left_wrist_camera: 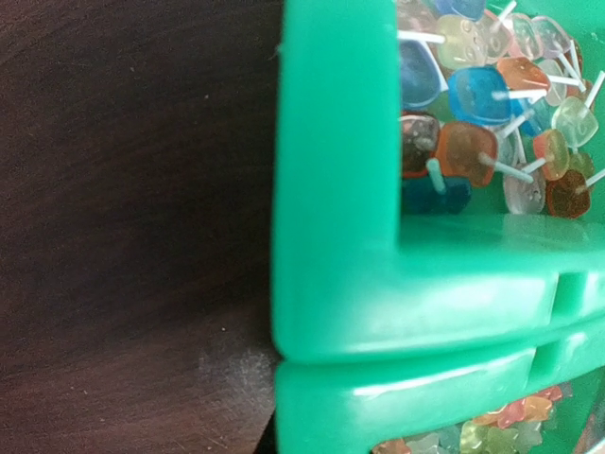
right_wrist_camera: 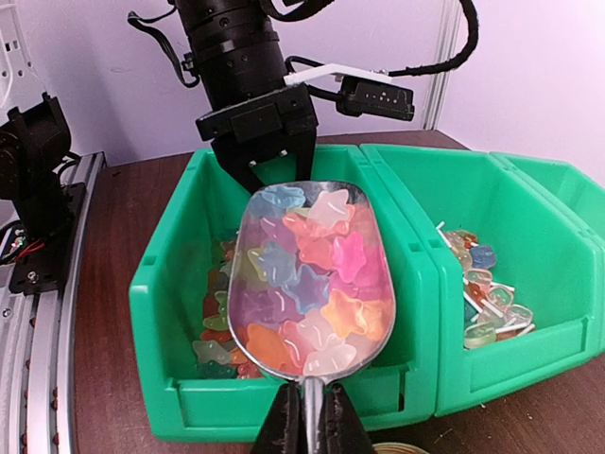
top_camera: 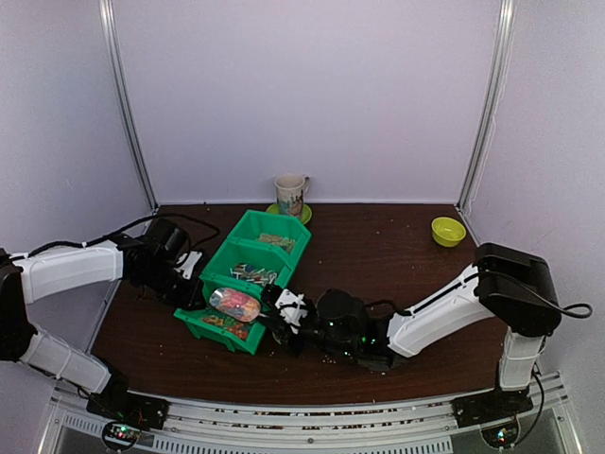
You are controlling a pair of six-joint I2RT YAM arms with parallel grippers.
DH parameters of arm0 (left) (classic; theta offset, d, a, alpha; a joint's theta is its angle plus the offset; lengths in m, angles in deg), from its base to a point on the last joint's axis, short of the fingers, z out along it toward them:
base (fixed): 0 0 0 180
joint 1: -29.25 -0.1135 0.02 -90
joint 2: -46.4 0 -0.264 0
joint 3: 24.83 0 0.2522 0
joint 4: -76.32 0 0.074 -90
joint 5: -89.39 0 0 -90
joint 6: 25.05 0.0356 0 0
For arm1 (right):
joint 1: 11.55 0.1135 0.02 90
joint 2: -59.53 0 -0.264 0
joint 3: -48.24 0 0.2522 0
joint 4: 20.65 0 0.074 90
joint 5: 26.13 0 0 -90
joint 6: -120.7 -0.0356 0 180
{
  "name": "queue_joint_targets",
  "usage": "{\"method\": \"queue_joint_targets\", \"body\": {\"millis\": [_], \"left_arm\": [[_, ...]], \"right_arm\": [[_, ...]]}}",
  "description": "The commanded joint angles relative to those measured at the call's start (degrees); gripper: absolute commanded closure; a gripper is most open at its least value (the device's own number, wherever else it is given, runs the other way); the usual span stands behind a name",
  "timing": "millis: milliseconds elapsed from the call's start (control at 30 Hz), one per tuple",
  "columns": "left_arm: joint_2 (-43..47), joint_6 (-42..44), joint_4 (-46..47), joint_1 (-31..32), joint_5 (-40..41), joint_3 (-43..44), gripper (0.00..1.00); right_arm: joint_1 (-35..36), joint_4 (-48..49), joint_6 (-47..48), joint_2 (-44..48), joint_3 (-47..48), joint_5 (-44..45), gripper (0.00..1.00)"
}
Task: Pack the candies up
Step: Scoop the fake candies from the plate.
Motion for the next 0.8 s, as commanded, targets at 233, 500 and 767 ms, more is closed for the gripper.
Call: {"method": "queue_joint_targets", "body": {"millis": [233,500,767], "left_arm": [[1.2,-0.8,9.2,-1.4,-1.2,4.7,1.0],[1.4,-0.8,9.2,-1.4,-1.8,4.7,1.0],[2.1,-0.9,9.3,-1.4,-2.4,4.6,1.0]], "right_arm": [[1.0,10.7,2.4,7.7,-8.5,6.9,1.0],[0.4,10.3,3.1,14.8,-13.2,12.5,1.0],[-2.8,-0.5,0.1,26.1,-19.6,15.4,1.0]]}}
